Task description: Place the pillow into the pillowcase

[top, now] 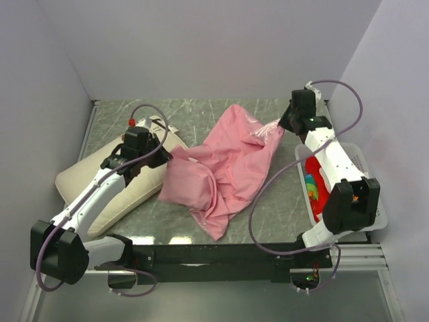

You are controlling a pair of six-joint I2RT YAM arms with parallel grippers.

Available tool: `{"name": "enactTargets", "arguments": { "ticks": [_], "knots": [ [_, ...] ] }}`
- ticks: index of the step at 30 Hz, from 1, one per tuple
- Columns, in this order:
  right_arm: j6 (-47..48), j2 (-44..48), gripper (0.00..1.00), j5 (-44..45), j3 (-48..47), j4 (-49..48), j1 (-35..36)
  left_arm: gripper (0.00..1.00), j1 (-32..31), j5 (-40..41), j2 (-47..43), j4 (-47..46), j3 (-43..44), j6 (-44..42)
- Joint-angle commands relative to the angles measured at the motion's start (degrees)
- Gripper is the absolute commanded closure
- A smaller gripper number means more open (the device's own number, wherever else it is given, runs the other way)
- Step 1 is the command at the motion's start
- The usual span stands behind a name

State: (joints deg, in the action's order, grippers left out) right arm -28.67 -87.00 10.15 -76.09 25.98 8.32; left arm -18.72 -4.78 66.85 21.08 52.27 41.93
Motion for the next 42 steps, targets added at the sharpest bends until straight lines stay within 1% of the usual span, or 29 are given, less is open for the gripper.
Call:
{"name": "enactTargets", "arguments": {
  "ticks": [1, 2, 3, 4, 6, 7, 8, 9, 11, 12, 13, 14, 15, 16, 18, 20, 21, 22, 23, 24, 25, 27, 28, 31, 33, 36, 40, 41, 42],
  "knots": [
    [0.36, -2.47, 1.00, 1.09, -5.56, 2.32, -3.39, 0.98, -1.14, -1.74, 1.70, 0.53, 2.40, -2.83],
    [0.28, -2.04, 0.98, 1.79, -4.69, 1.63, -3.39, 0.93, -1.14, -0.16, 1.44, 0.80, 1.88, -2.73],
    [0.10, -1.42, 0.87, 2.93, -1.72, 1.01, -3.57, 0.90, -1.14, 0.55, 1.18, 0.28, 1.52, -2.73],
    [-0.16, -0.02, 0.83, 3.20, -0.30, 0.22, -3.83, 0.84, -1.06, 1.43, 1.00, -0.07, 1.26, -1.86],
    [-0.95, 1.39, 0.83, 2.60, 3.74, -1.19, -5.06, 0.85, -0.97, 1.00, 1.26, -1.21, 1.95, -1.16],
    [-1.13, 2.61, 0.78, 2.33, 4.63, -1.54, -5.33, 0.85, -0.97, 0.74, 1.79, -1.30, 2.83, -0.63],
    [-1.22, 3.24, 0.69, 2.07, 5.25, -1.63, -5.33, 0.85, -0.97, 0.38, 3.36, -1.48, 5.01, -0.28],
    [-1.48, 4.11, 0.48, 1.63, 6.04, -1.46, -5.15, 0.85, -0.97, -1.01, 4.42, -1.74, 6.16, 0.34],
    [-0.96, 6.84, 0.30, 2.32, 6.83, -1.63, -3.67, 0.85, -0.97, -2.08, 7.93, -2.01, 9.41, 0.61],
    [-0.61, 7.80, 0.15, 4.16, 7.10, -1.37, -0.53, 0.82, -1.05, -2.17, 9.08, -1.57, 10.47, 0.61],
    [-0.43, 9.73, 0.09, 7.91, 7.45, -0.93, 0.98, 0.71, -0.97, -1.47, 10.74, -0.53, 11.44, 0.78],
    [-0.08, 10.79, 0.05, 8.47, 7.80, -1.19, 2.91, 0.61, -0.97, -1.12, 11.02, -0.43, 12.58, 0.61],
    [0.53, 12.45, 0.01, 8.74, 9.11, -1.63, 4.50, 0.40, -0.97, -0.68, 11.11, -0.60, 12.85, 0.35],
    [0.89, 13.17, 0.00, 6.83, 10.08, -2.33, 7.39, 0.36, -0.97, 0.89, 11.20, -0.34, 13.20, 0.17],
    [1.94, 13.09, 0.00, 3.14, 12.71, -5.84, 9.17, 0.25, -0.97, 1.52, 11.11, 0.45, 14.61, -0.79],
    [3.26, 10.38, 0.00, -0.11, 12.64, -7.52, 10.75, 0.24, -2.01, 1.78, 10.50, 1.59, 15.66, -2.11],
    [5.35, 5.66, 0.00, -1.18, 9.94, -7.35, 10.93, 0.23, -2.98, 3.35, 10.23, 2.81, 16.19, -3.86],
    [6.59, 2.83, 0.00, -2.14, 7.91, -6.56, 11.19, 0.21, -6.38, 4.59, 9.88, 4.57, 17.15, -4.83],
    [8.00, -0.24, 0.00, -3.98, 5.72, -6.21, 11.28, 0.19, -8.59, 10.52, 9.71, 7.45, 17.42, -5.80],
    [10.71, -6.80, 0.00, -4.87, 0.30, -5.24, 11.28, 0.17, -10.61, 12.40, 9.44, 8.96, 17.51, -6.24],
    [11.61, -10.08, 0.00, -4.97, -2.80, -3.06, 11.28, 0.16, -14.03, 13.73, 8.66, 9.76, 16.47, -6.16],
    [13.80, -18.76, 0.00, -6.45, -10.25, -1.90, 11.28, 0.15, -17.30, 17.42, 7.25, 11.08, 14.19, -4.94],
    [14.51, -21.08, 0.00, -7.85, -12.22, -1.20, 11.37, 0.14, -20.36, 19.00, 5.42, 11.52, 12.00, -4.32],
    [14.78, -27.33, 0.00, -9.88, -16.10, -2.33, 12.25, 0.12, -24.42, 20.07, 2.68, 11.36, 7.26, -2.21],
    [14.60, -30.57, 0.01, -12.17, -17.42, -2.51, 13.47, 0.12, -25.75, 17.10, 2.15, 9.86, 4.78, -1.68],
    [14.95, -33.57, 0.01, -12.09, -17.77, -2.51, 16.10, 0.12, -28.64, 15.94, 3.81, 7.40, 1.35, -0.98],
    [13.99, -37.97, 0.02, -8.85, -19.26, -1.47, 18.13, 0.15, -31.37, 16.73, 8.28, 4.94, -1.29, -0.62],
    [12.86, -39.11, 0.05, -8.66, -21.01, -0.50, 18.14, 0.16, -31.46, 17.08, 9.17, 3.98, -1.73, -0.45],
    [12.50, -41.12, 0.07, -8.48, -21.81, 0.38, 18.14, 0.21, -31.47, 17.69, 9.96, 3.88, -2.08, -0.10]
  ]
}}
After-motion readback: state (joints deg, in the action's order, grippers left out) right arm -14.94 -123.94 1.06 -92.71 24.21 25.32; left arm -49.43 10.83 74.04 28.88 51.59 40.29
